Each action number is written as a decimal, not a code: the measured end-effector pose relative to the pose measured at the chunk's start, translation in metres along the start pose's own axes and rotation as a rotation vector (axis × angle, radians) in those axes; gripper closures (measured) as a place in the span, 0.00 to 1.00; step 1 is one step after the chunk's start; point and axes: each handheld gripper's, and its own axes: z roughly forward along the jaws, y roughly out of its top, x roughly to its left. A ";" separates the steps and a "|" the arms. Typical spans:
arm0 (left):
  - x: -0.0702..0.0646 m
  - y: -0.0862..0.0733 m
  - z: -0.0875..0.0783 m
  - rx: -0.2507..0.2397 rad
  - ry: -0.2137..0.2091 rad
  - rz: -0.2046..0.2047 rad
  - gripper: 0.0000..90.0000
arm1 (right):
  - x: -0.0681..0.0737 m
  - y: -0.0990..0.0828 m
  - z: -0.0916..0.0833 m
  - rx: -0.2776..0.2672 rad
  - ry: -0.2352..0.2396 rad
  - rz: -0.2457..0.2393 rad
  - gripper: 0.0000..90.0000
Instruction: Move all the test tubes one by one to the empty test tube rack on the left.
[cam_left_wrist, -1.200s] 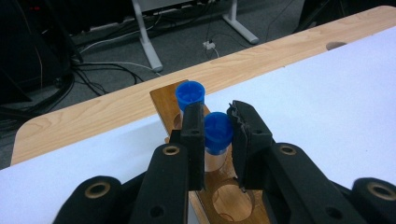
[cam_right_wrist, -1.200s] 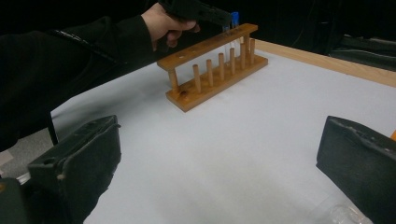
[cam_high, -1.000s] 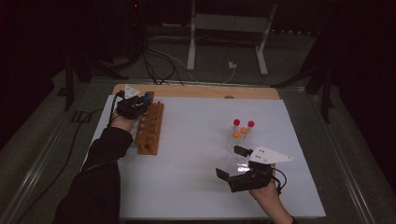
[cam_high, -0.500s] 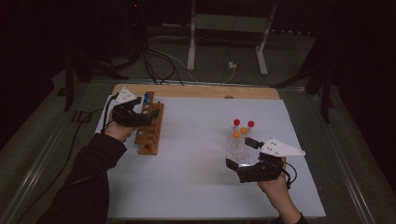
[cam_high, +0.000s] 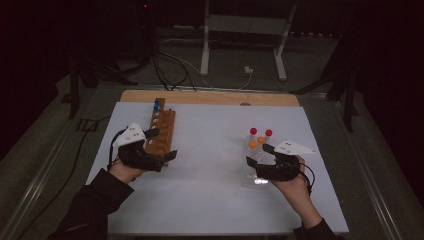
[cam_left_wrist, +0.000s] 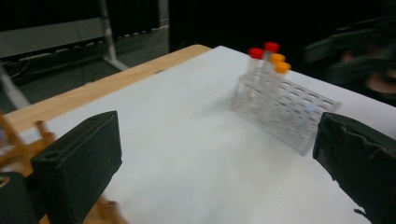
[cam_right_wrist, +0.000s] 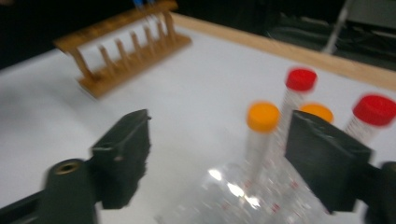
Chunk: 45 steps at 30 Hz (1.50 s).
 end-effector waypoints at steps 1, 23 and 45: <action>-0.004 -0.002 -0.001 -0.003 -0.009 0.000 0.02 | -0.001 -0.001 0.001 0.009 -0.009 0.002 0.31; -0.032 -0.029 0.000 0.030 -0.069 0.024 0.03 | -0.016 -0.007 0.037 0.179 -0.094 -0.004 0.76; -0.028 -0.031 0.002 0.039 -0.063 0.015 0.03 | -0.014 0.001 0.041 0.177 -0.124 -0.032 0.83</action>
